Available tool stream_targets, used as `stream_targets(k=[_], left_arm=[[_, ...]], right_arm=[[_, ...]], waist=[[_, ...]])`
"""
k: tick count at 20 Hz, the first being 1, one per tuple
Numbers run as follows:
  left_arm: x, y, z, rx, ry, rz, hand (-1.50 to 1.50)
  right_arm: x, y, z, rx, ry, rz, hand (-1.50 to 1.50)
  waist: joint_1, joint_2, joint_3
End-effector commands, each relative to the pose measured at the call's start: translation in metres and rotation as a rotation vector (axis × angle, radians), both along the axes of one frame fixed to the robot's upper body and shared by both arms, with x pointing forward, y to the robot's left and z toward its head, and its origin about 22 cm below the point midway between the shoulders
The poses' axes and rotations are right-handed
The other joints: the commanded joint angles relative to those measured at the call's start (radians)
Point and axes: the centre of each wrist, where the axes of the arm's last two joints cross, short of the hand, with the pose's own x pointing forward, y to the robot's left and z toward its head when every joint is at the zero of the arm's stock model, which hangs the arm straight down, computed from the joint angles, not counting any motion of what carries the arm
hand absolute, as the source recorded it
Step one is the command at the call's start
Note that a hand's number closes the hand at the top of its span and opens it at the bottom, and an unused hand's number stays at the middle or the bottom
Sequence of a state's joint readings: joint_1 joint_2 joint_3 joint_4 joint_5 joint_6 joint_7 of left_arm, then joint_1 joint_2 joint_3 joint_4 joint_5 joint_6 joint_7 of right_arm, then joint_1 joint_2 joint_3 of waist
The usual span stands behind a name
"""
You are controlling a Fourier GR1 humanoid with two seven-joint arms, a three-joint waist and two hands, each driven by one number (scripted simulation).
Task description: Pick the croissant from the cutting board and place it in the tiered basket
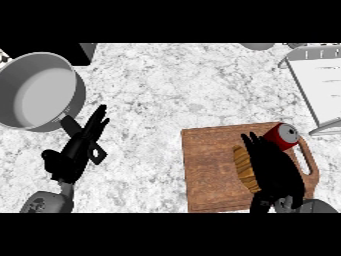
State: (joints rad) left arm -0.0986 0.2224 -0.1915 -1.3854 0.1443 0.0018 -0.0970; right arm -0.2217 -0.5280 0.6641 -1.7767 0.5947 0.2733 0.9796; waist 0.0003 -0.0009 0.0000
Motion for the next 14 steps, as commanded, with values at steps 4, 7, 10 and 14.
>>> stream_targets(k=[4,7,10,14], left_arm=[[-0.002,0.007,0.0,0.003,0.004,0.017,0.0],[0.008,-0.001,-0.009,-0.006,-0.003,-0.016,0.0],[-0.007,-0.007,-0.017,0.004,-0.02,0.0,0.0],[0.011,-0.001,0.003,0.013,0.002,-0.007,0.0]], right_arm=[[-0.003,-0.012,-0.025,-0.01,0.041,-0.04,-1.5],[0.005,-0.003,-0.033,-0.01,0.041,-0.029,-1.5],[0.011,-0.016,-0.059,-0.012,0.054,-0.042,-1.5],[0.014,-0.012,-0.049,0.011,0.058,-0.029,-1.5]], waist=[[-0.001,0.0,0.0],[-0.001,0.001,0.0],[0.002,0.001,0.0],[0.0,0.001,0.0]])
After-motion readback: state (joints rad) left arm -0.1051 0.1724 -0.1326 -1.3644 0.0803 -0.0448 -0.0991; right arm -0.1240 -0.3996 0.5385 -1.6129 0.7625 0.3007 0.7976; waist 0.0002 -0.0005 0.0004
